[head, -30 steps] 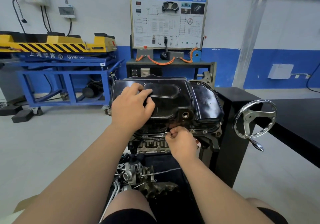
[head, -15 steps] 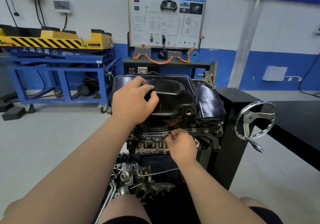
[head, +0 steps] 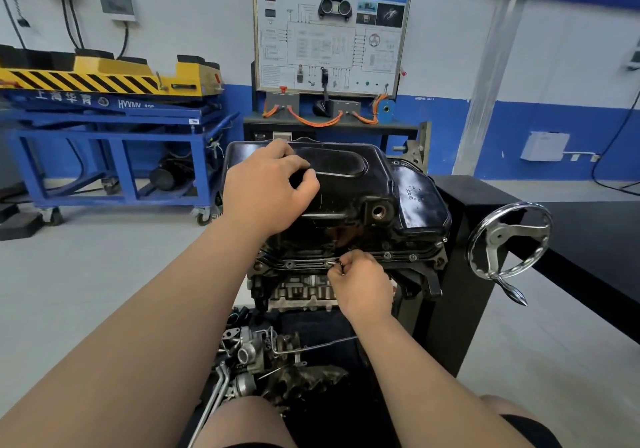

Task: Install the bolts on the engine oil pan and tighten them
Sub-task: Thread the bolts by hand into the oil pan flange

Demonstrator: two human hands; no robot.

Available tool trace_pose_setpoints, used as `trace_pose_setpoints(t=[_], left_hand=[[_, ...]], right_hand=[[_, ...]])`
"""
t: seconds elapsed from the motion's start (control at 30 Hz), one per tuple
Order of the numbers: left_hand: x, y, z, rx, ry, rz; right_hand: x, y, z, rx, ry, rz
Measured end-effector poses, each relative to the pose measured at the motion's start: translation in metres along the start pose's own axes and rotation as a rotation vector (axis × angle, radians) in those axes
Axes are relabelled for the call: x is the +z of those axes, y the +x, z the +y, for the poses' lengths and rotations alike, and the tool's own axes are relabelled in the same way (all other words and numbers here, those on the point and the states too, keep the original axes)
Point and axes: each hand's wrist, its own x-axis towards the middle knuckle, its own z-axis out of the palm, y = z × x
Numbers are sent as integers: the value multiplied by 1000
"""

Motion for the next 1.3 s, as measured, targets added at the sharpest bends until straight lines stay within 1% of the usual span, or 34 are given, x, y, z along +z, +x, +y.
trace_pose_setpoints(t=[0.1, 0.23, 0.37, 0.47, 0.6, 0.87, 1.0, 1.17, 1.23, 1.3], left_hand=[[1, -2, 0, 6, -10, 17], [-1, -8, 1, 11, -27, 31], [-3, -15, 2, 22, -38, 28], [-4, -22, 3, 20, -43, 30], [-6, -31, 5, 35, -47, 25], [-6, -18, 1, 117, -51, 1], [-4, -5, -2, 113, -29, -19], [-3, 0, -3, 91, -42, -51], [-4, 0, -4, 96, -65, -46], [-4, 2, -4, 94, -77, -33]], right_hand=[[0, 4, -4, -15, 3, -13], [4, 0, -6, 64, 137, -20], [9, -9, -6, 92, 199, 7], [11, -13, -6, 132, 187, 6], [14, -22, -10, 146, 117, -40], [19, -23, -3, 180, 154, -56], [14, -16, -2, 180, 192, -39], [-9, -2, 3, 220, 392, 79], [-19, 1, 6, 194, 447, 102], [-28, 3, 10, 127, 436, 93]])
